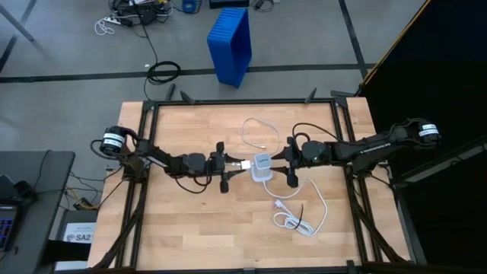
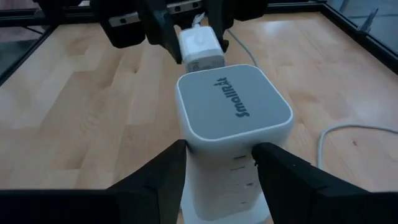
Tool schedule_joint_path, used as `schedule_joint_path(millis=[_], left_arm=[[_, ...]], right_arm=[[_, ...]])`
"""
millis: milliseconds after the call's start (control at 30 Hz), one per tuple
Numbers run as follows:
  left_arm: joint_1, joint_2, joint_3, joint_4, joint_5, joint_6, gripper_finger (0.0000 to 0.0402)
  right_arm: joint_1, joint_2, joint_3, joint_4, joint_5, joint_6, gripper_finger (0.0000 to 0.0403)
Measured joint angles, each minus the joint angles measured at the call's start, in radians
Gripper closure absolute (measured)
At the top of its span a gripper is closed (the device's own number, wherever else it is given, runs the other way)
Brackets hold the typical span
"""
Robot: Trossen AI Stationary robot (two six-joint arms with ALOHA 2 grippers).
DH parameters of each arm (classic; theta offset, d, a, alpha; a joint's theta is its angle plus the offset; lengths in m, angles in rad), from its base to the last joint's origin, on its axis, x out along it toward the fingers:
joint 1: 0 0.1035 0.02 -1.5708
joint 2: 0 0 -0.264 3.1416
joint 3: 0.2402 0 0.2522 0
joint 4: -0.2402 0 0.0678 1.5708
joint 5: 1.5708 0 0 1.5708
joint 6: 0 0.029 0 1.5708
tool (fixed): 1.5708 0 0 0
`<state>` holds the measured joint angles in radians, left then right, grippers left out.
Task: Insert USB
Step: Insert the charger adapter into the white outlet extension
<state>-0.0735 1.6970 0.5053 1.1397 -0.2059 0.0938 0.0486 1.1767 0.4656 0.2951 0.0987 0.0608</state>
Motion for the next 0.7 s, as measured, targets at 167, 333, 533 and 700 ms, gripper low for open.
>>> schedule_joint_path(millis=[167, 333, 533, 700], left_arm=[[0.002, 0.0, -0.001, 0.022, 0.027, -0.003, 0.0275], [0.001, 0.019, 0.0, 0.026, 0.038, -0.02, 0.0275], [0.001, 0.053, 0.0, 0.047, 0.036, -0.046, 0.0275], [0.0, 0.056, 0.0, 0.05, 0.003, -0.046, 0.0275]], right_arm=[[0.0, 0.0, 0.0, 0.0, -0.017, 0.003, 0.0213], [0.0, 0.001, 0.0, 0.004, -0.023, 0.024, 0.02], [0.0, 0.001, 0.0, 0.004, -0.021, 0.026, 0.0204], [0.0, 0.001, 0.0, 0.004, -0.019, 0.026, 0.0208]])
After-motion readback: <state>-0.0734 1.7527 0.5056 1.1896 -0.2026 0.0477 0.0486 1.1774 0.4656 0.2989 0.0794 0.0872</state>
